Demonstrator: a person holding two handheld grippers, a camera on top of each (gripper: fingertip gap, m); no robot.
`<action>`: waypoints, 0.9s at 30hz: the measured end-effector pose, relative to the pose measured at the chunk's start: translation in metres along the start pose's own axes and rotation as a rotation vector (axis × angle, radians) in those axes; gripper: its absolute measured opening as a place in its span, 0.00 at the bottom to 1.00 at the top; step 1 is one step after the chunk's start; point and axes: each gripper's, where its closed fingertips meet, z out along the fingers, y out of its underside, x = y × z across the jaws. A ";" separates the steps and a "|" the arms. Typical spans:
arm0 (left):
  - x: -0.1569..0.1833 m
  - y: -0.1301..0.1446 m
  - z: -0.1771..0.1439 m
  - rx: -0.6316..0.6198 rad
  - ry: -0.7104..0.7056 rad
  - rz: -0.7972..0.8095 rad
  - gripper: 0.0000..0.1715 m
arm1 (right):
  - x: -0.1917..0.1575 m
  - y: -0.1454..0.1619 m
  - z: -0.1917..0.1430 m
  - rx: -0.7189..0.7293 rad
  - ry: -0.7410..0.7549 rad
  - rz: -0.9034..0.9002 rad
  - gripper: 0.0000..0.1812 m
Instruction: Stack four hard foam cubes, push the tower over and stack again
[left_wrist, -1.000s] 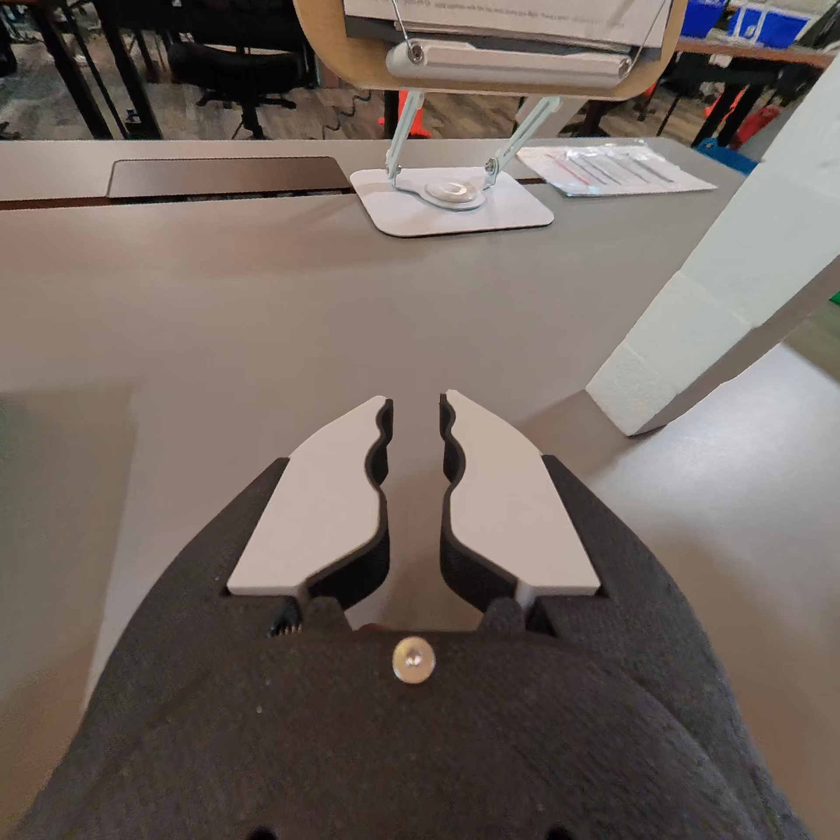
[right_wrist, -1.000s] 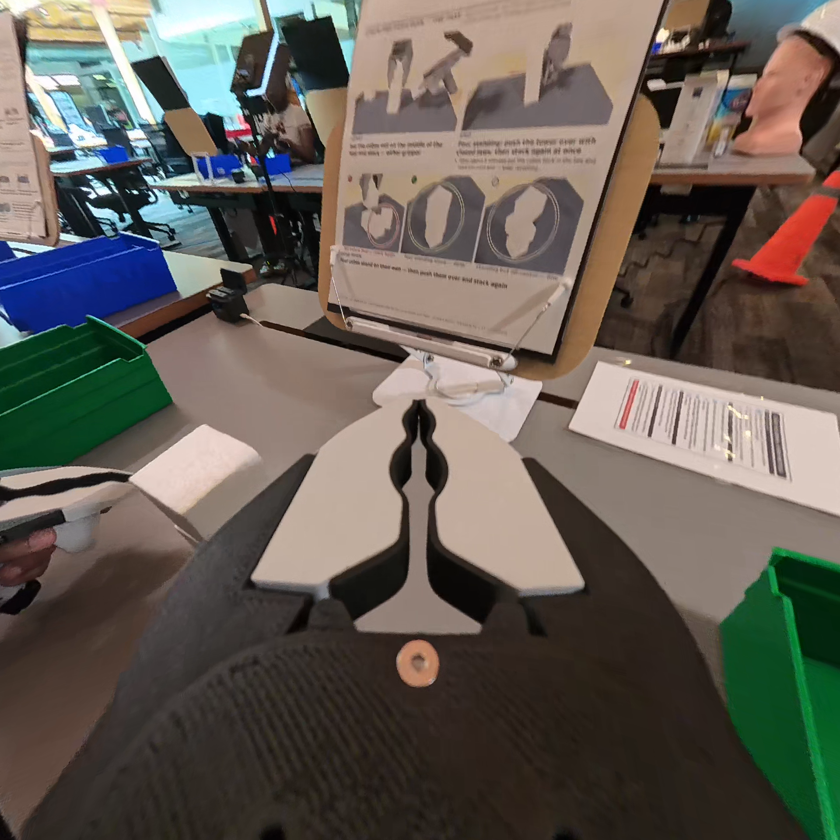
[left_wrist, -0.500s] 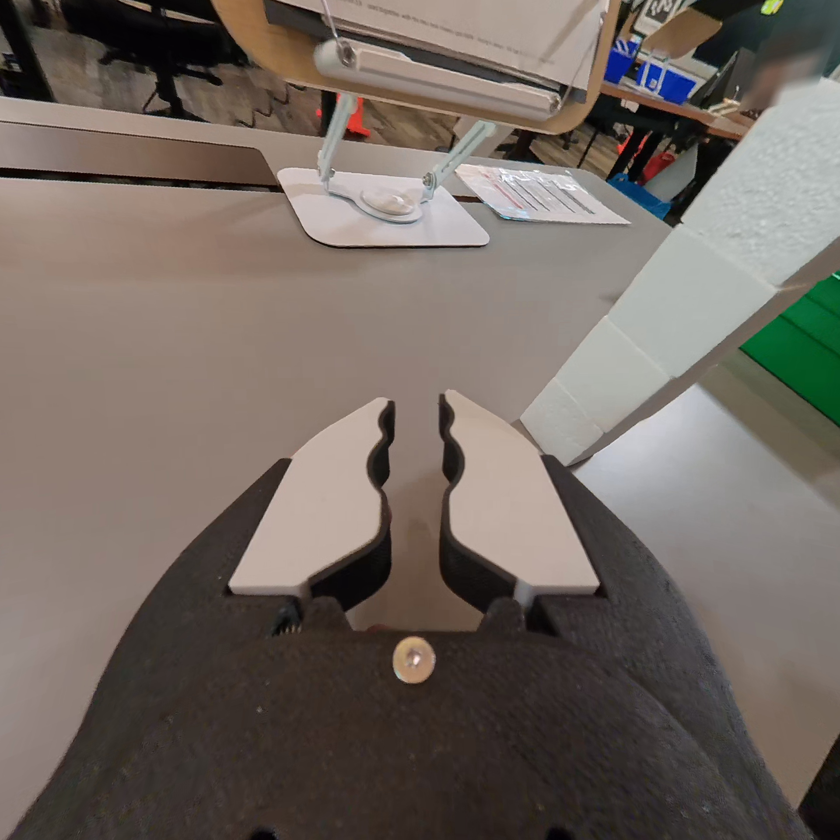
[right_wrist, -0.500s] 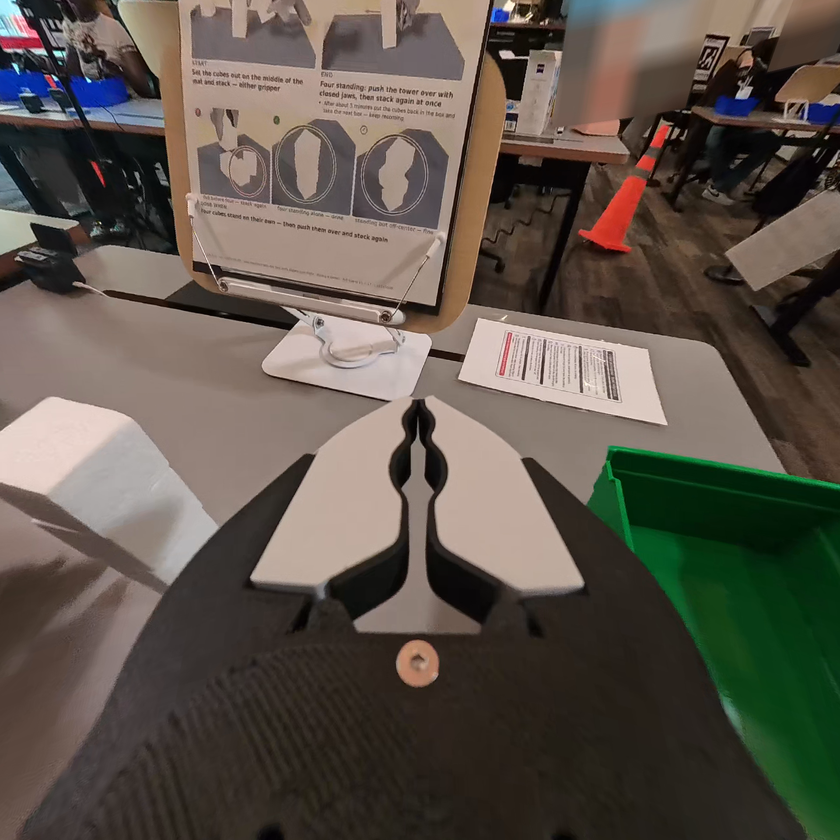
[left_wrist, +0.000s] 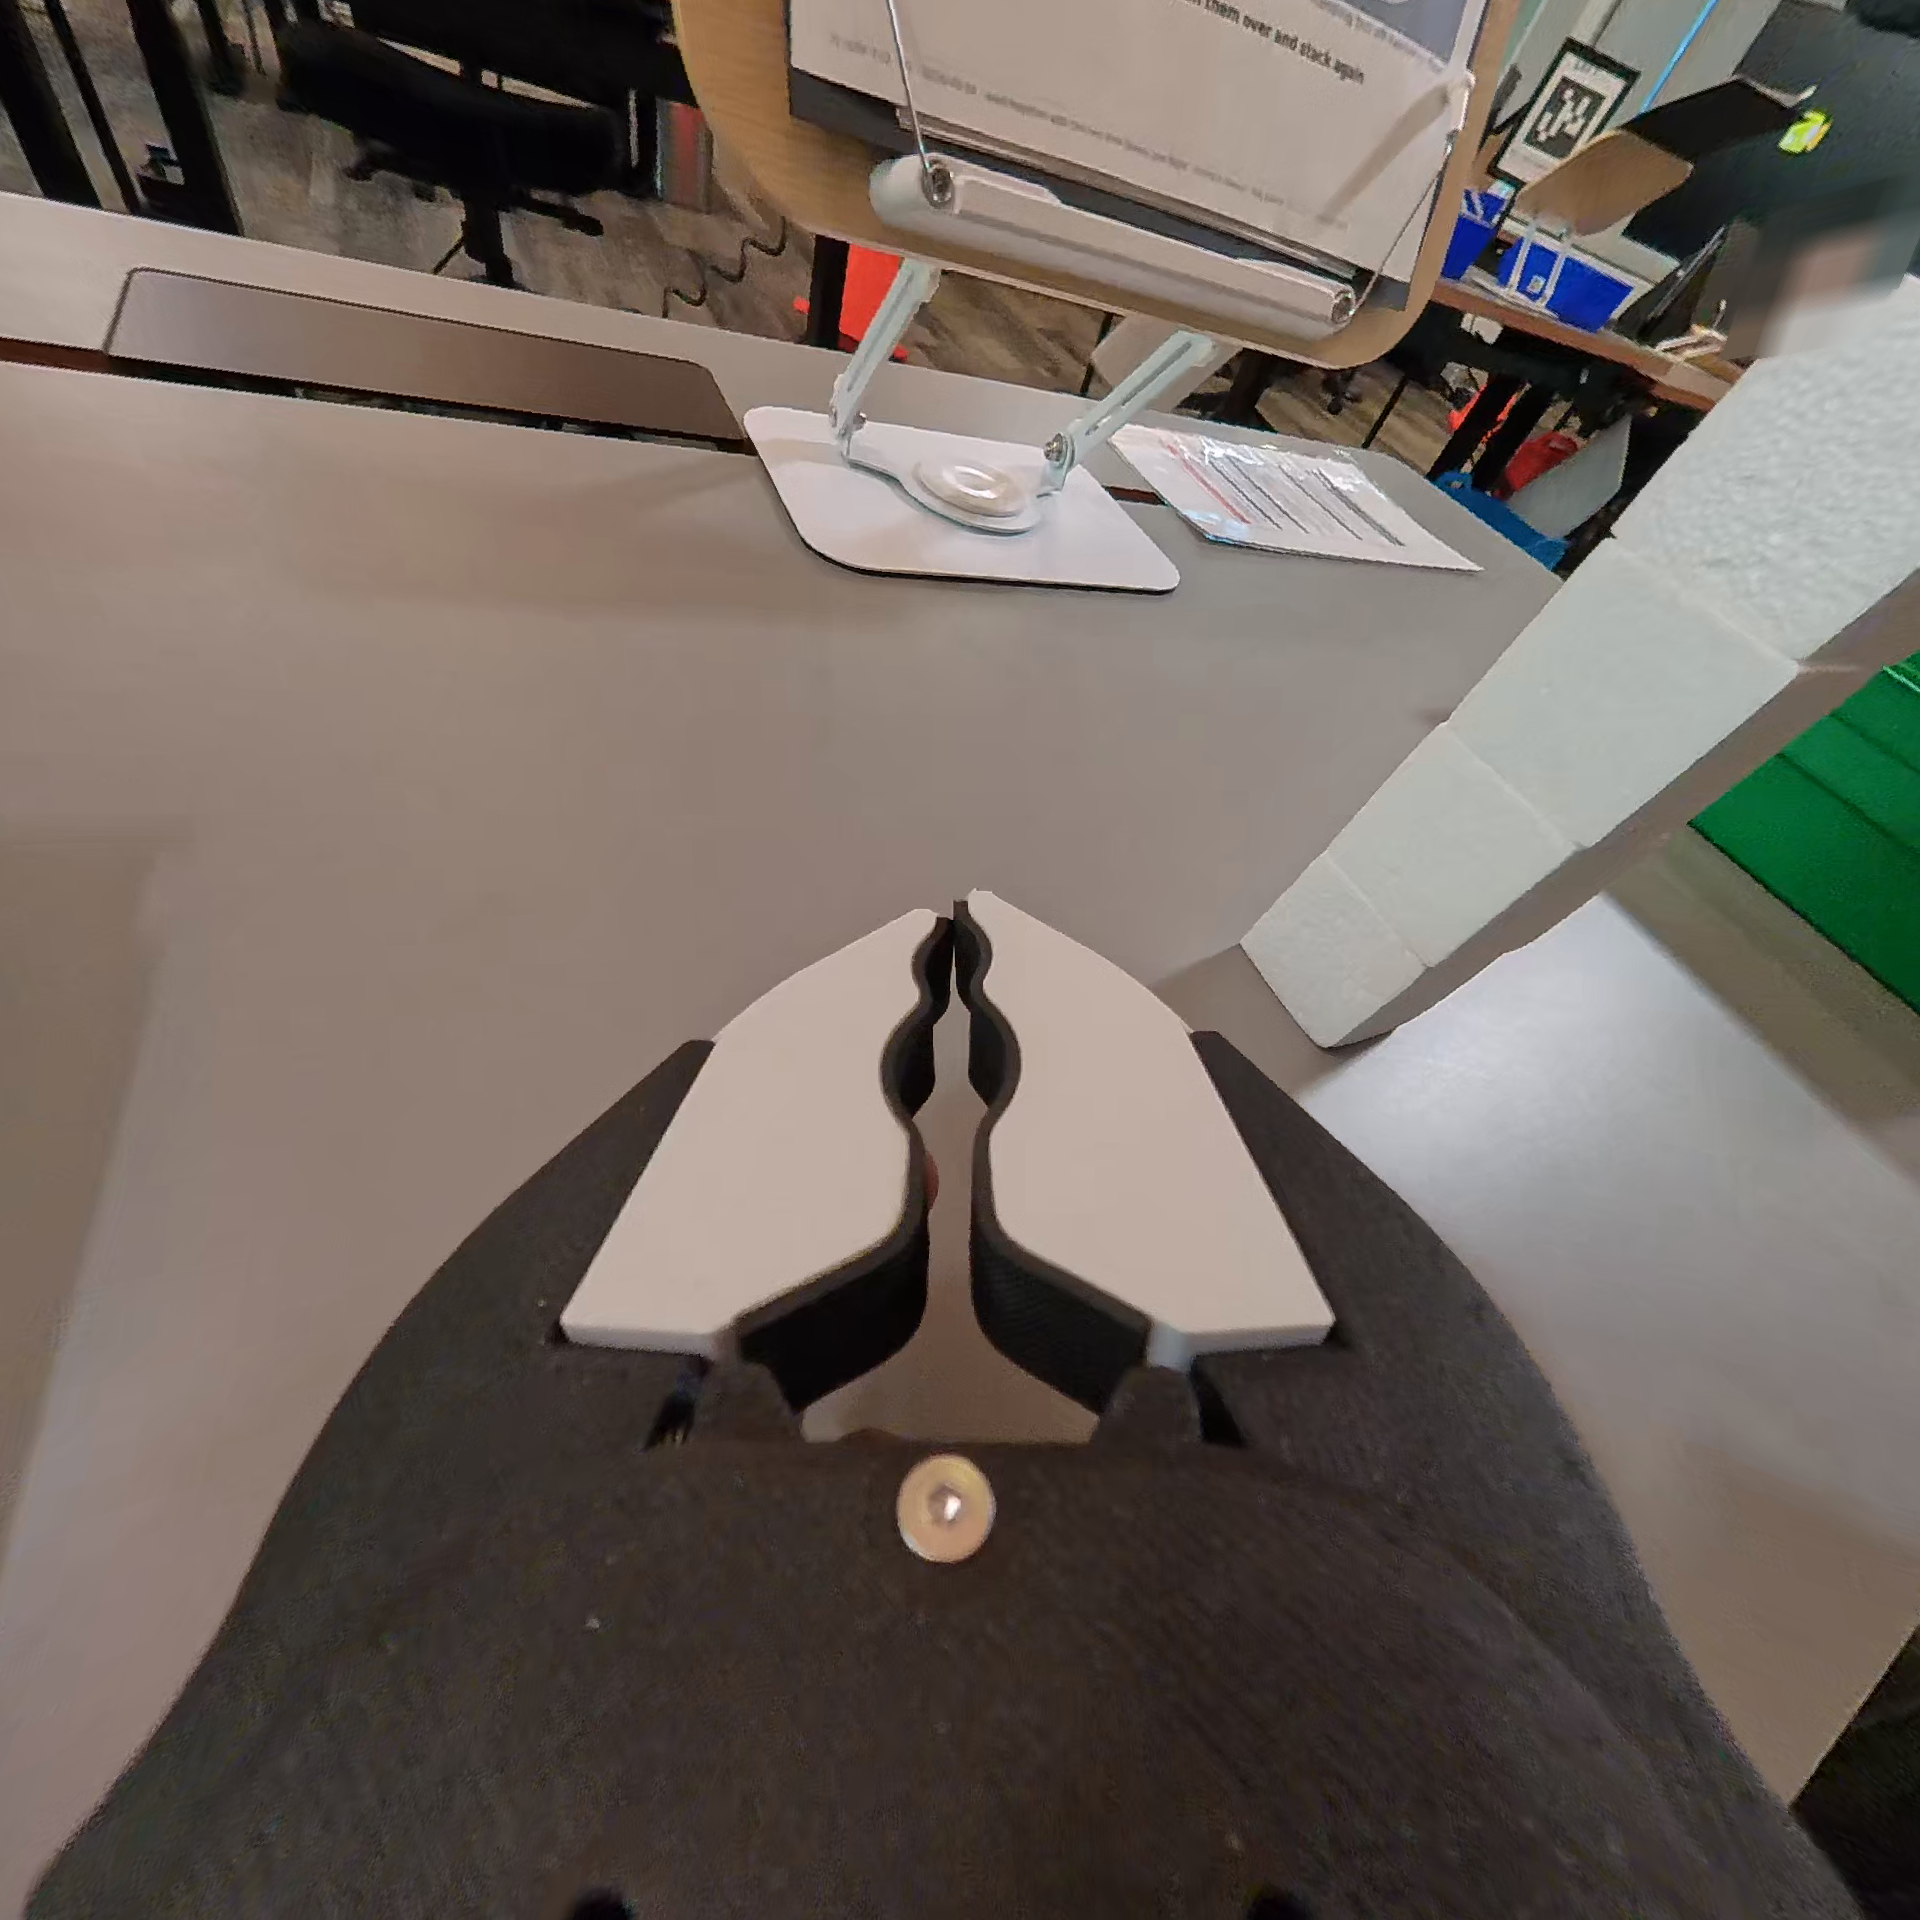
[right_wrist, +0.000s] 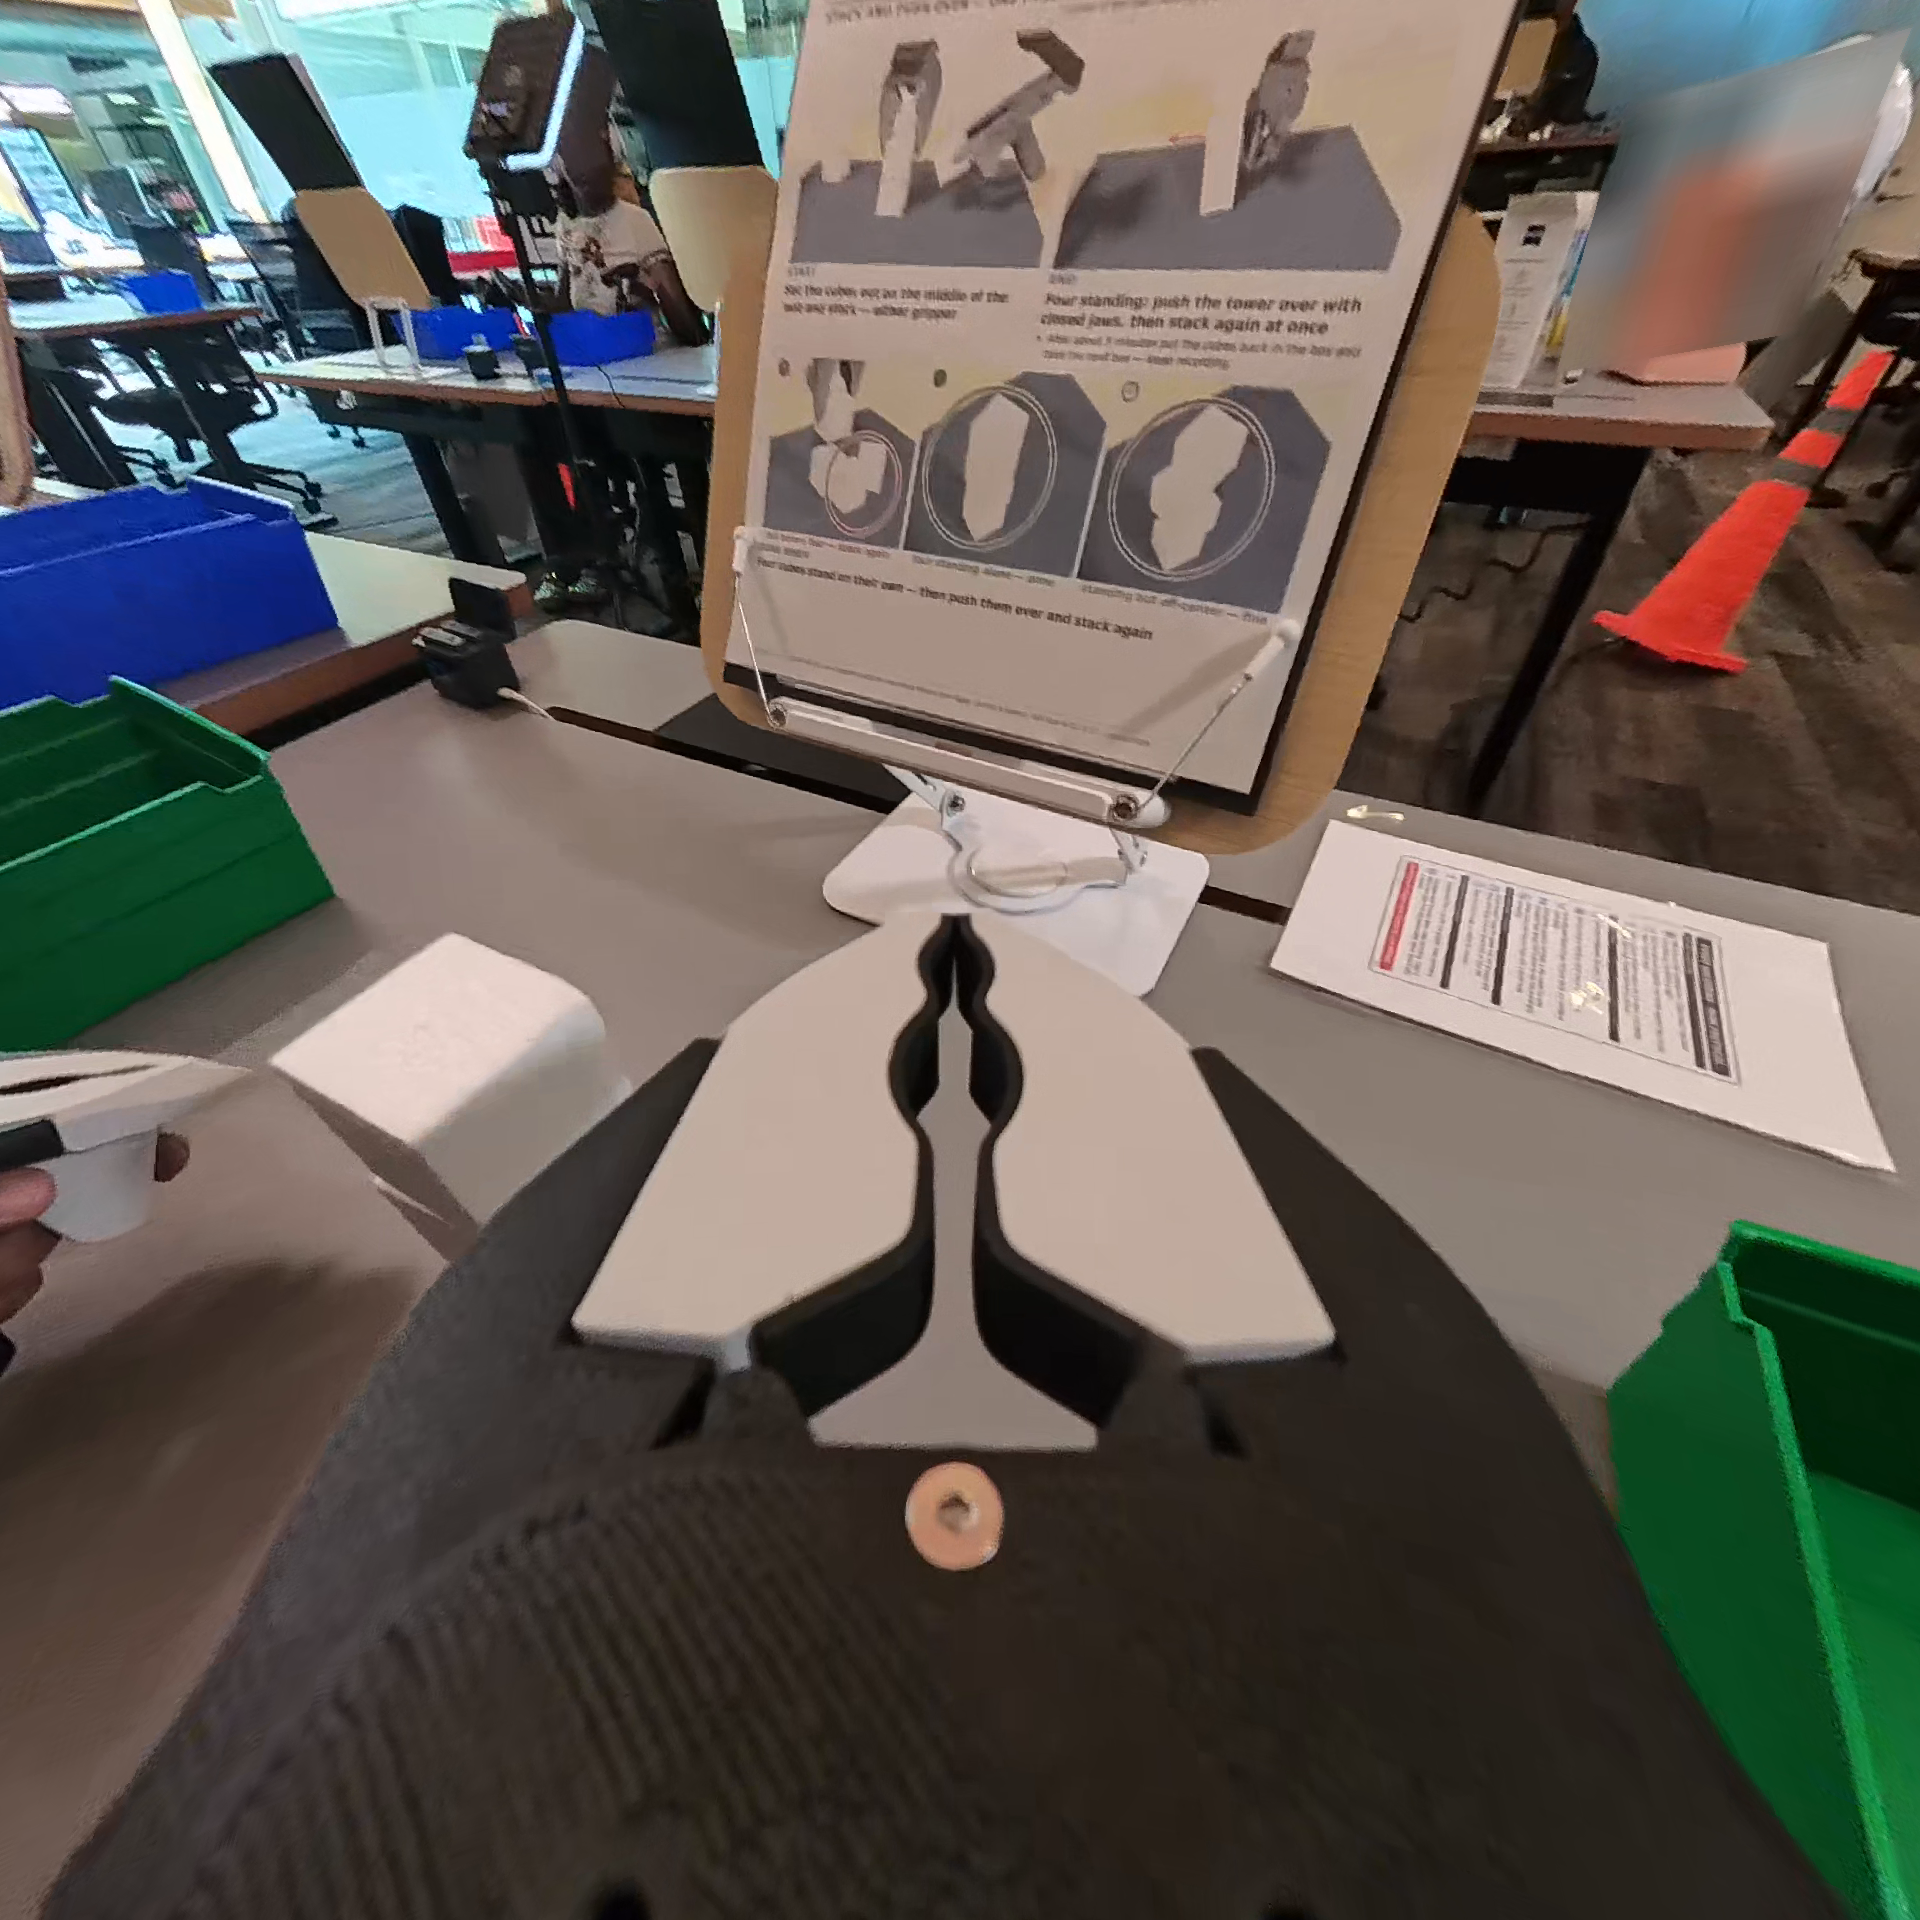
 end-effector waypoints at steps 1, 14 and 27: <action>-0.001 0.001 -0.001 -0.004 0.001 -0.003 0.00 | -0.002 -0.005 0.000 0.023 -0.009 -0.002 0.00; 0.004 0.003 -0.002 -0.007 0.033 -0.002 0.00 | -0.020 -0.011 0.002 0.017 -0.138 0.183 0.00; 0.015 0.006 0.010 -0.025 0.073 0.027 0.00 | -0.009 -0.007 -0.010 -0.079 -0.154 0.171 0.00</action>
